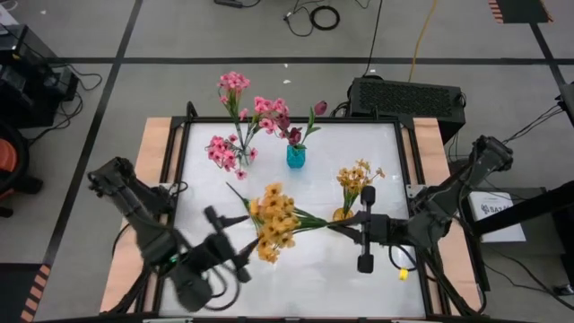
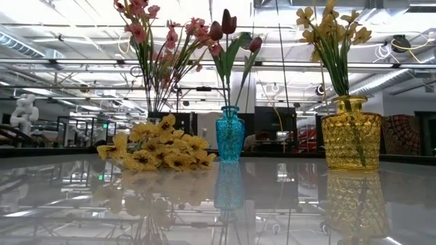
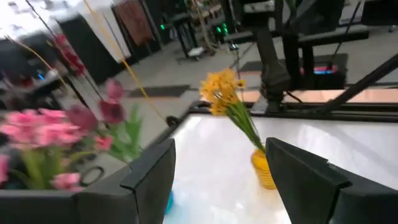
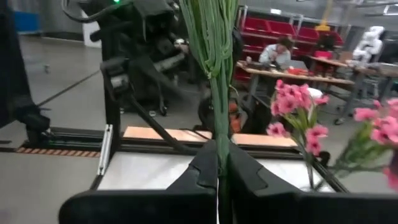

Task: Sort flowers into vase by color
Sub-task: Put the right yellow flowers into the yellow vase

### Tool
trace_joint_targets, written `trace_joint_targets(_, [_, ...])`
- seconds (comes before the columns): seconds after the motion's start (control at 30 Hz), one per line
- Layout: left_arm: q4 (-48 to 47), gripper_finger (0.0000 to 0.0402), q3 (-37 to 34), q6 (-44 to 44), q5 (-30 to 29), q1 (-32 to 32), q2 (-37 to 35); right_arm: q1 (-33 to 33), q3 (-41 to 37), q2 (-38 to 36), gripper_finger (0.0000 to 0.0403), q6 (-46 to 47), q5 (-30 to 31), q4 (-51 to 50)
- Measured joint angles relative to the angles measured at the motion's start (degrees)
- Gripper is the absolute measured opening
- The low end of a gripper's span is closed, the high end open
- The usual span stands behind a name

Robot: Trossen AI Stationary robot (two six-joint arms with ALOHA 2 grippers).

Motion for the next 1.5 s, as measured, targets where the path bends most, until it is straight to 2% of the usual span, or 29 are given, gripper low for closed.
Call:
trace_joint_targets(0.2, [17.51,0.0256,-0.02,11.19,12.31,5.29,3.66,-3.55,0.00,0.52,0.0000,-0.42,-7.60,0.32])
trace_joint_targets(0.3, [27.46,0.0256,-0.02,17.11,12.98,7.59,5.80,-3.94,-0.02,1.45,0.0000,-0.38,-8.51,0.32])
trace_joint_targets(0.4, [33.57,0.0256,-0.02,22.43,13.68,9.52,7.12,-3.92,-0.02,2.26,0.0000,-0.41,-8.38,0.36])
trace_joint_targets(0.6, [37.21,0.0256,-0.02,24.68,16.88,10.96,7.25,-3.92,-0.04,2.72,0.0000,-0.61,-8.17,0.47])
trace_joint_targets(0.9, [47.50,0.0254,-0.02,34.37,17.07,9.85,7.25,-3.90,-0.04,2.70,0.0000,-1.08,-8.17,0.37])
trace_joint_targets(1.2, [54.42,0.0224,-0.02,40.87,17.18,8.56,7.23,-3.90,-0.04,2.70,0.0000,-1.32,-8.18,0.38])
trace_joint_targets(1.5, [54.37,0.0214,-0.02,37.87,26.94,11.43,7.23,-4.00,-0.04,3.59,0.0000,-2.13,-8.19,0.65])
